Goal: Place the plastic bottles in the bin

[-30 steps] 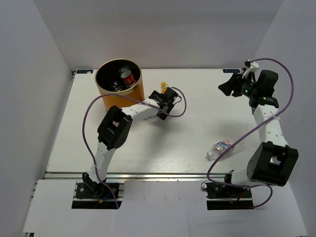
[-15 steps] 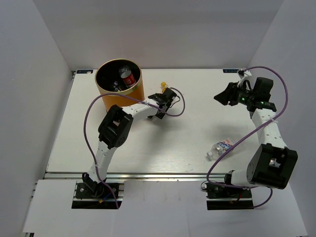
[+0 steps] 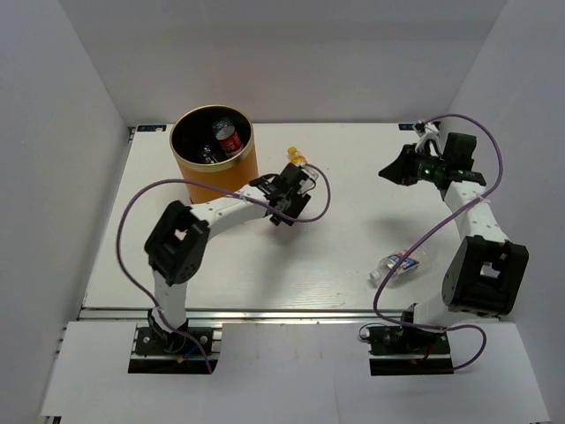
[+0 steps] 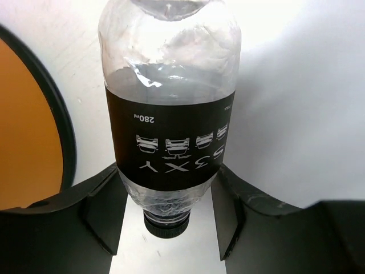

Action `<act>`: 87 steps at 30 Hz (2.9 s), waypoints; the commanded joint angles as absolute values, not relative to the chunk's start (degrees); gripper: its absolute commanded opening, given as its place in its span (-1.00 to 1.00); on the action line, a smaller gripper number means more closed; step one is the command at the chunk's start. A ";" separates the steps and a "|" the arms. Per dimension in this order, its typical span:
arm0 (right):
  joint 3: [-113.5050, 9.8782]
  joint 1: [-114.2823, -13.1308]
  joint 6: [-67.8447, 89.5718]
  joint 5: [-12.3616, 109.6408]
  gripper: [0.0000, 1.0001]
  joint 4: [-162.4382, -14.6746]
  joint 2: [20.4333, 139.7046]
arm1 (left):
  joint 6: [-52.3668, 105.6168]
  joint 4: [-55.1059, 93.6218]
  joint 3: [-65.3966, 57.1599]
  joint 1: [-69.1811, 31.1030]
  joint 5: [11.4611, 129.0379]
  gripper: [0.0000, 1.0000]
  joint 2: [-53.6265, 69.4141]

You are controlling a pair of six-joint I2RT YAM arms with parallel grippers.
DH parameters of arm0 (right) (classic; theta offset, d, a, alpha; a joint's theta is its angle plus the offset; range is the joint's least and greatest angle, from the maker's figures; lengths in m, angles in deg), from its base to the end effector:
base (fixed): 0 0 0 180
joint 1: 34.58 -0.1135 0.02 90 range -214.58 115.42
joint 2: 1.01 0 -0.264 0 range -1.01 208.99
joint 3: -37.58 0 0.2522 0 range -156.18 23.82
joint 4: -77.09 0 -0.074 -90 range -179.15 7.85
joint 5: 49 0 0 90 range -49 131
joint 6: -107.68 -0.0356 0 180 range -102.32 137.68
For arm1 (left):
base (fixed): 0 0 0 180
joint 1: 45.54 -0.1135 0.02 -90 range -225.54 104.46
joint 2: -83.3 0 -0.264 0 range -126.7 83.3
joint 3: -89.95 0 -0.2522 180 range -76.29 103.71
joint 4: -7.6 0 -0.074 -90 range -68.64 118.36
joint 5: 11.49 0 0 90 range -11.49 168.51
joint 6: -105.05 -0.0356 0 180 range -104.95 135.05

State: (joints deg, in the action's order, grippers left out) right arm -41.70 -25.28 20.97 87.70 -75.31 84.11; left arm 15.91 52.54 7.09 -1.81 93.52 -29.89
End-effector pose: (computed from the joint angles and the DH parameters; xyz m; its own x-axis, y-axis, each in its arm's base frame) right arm 0.3304 -0.0279 0.2966 -0.5149 0.0444 -0.8561 -0.5189 0.7788 0.3525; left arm 0.3091 -0.2829 0.1917 -0.6405 0.5927 -0.4883 0.5674 0.7938 0.2192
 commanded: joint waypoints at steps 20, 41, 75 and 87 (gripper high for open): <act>-85.78 -49.77 19.01 74.76 0.81 -64.27 119.03 | 28.74 51.33 28.92 -8.96 123.06 -0.64 -9.33; -91.85 -59.98 20.49 49.79 0.81 -68.50 133.02 | 37.90 58.45 24.87 -25.06 113.05 0.80 -14.08; -97.96 -59.89 19.54 71.04 -1.00 -78.16 111.31 | 27.17 54.56 -13.61 -24.36 65.51 0.99 34.69; -112.76 -68.59 4.33 84.15 -1.00 -96.79 125.46 | 24.62 59.43 -20.74 -24.36 58.40 0.99 40.41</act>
